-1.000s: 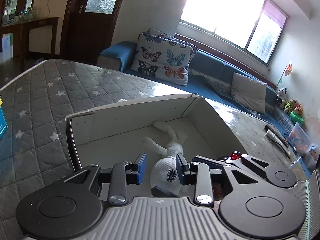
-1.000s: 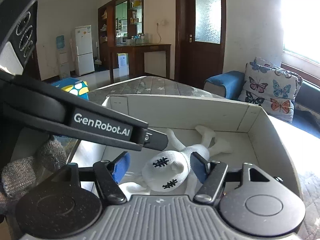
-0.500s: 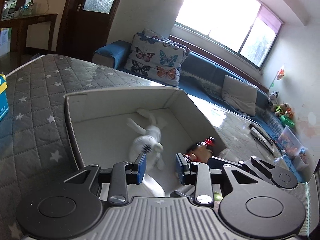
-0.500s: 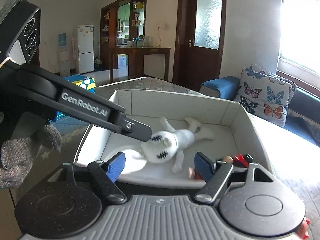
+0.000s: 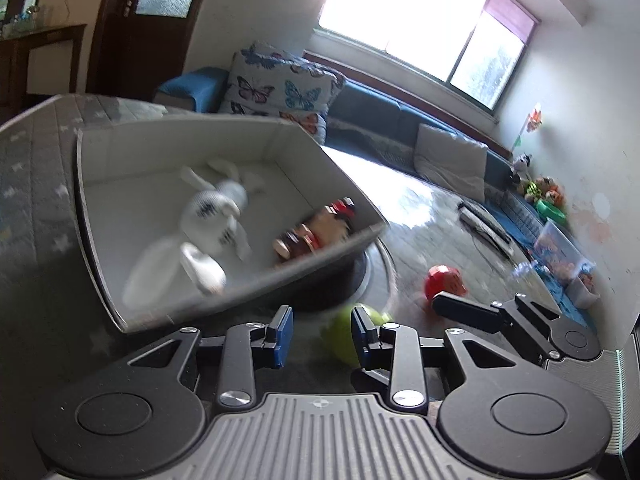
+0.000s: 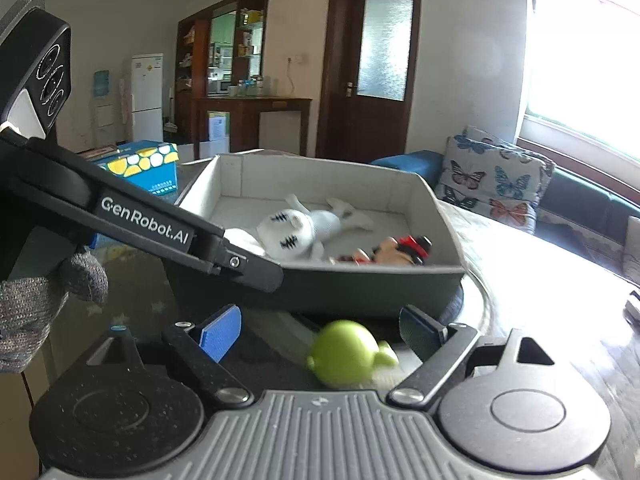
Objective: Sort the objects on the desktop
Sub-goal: 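Release the rabbit in the box and withdraw the left tool, then move the left tool to the tan peanut toy and grasp it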
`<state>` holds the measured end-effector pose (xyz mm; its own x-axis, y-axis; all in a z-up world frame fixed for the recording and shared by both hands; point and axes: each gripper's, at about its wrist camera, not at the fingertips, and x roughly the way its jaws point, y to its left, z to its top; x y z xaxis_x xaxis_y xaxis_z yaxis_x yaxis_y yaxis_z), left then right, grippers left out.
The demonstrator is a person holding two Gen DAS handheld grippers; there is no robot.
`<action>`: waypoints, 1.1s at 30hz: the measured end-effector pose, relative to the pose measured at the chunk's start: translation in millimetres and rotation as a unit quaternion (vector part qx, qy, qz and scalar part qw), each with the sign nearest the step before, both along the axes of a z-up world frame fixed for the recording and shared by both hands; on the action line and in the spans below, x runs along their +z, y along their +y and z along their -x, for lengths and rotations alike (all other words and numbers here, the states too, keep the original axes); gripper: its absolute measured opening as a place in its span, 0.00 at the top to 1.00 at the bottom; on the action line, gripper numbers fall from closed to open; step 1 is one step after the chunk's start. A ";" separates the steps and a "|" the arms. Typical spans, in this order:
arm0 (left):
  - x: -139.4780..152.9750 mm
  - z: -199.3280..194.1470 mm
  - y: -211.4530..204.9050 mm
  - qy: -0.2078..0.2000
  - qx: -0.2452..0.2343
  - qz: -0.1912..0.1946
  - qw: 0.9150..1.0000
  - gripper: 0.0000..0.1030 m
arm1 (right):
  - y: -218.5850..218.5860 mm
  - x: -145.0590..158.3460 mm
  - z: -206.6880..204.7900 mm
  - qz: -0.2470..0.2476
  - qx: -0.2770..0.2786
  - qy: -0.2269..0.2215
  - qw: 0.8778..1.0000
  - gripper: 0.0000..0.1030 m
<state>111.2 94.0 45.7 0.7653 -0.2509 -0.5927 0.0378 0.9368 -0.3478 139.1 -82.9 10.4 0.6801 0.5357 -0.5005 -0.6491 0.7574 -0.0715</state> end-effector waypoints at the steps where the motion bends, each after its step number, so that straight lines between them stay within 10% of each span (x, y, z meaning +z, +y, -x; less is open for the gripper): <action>1: -3.0 1.1 -3.7 0.004 -0.003 0.003 1.000 0.66 | -3.9 -2.4 3.0 -0.001 -0.005 0.001 1.000 0.12; 33: -32.5 -5.1 -77.0 0.060 -0.063 -0.008 0.996 0.66 | -99.1 -48.1 -11.3 -0.016 -0.106 0.050 0.993 0.02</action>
<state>116.3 16.9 13.2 0.6520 -0.3290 -0.6831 0.1135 0.9331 -0.3411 150.4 -182.0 -37.7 0.7273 0.4034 -0.5553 -0.4781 0.8782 0.0118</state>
